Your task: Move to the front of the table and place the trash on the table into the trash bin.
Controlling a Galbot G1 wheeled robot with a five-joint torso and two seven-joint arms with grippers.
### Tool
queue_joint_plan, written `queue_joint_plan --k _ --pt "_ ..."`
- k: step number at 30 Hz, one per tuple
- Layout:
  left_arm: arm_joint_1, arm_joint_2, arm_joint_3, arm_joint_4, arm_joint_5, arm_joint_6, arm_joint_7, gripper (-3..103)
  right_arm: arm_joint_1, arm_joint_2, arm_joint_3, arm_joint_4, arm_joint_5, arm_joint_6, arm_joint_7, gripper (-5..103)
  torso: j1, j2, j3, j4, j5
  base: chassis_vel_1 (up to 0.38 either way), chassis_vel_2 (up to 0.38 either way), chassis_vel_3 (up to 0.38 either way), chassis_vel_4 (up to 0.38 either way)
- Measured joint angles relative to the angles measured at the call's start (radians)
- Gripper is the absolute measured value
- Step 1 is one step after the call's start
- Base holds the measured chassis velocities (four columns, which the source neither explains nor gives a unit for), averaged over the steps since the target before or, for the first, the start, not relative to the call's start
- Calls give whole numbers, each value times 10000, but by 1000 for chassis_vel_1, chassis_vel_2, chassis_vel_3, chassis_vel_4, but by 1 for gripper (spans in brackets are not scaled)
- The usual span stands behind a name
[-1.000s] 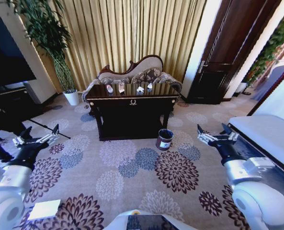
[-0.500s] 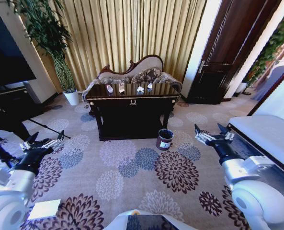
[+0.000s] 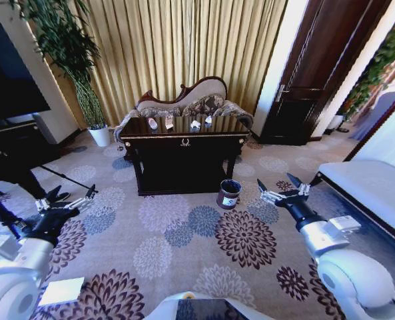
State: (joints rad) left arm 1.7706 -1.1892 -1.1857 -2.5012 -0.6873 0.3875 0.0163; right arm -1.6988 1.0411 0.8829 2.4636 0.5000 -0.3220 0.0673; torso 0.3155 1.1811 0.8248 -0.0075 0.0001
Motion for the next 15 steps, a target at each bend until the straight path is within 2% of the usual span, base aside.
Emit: queue_joint_plan --k 5,15 --pt "-12 -91 30 5 -2 144 -25 100 100 200 -34 -108 493 -235 512 100 1 0 0 1 0 0 0 0 0" --pt "31 -95 18 9 -5 122 -46 100 116 453 48 179 627 101 489 100 0 1 0 1 -2 0 5 2 -3"
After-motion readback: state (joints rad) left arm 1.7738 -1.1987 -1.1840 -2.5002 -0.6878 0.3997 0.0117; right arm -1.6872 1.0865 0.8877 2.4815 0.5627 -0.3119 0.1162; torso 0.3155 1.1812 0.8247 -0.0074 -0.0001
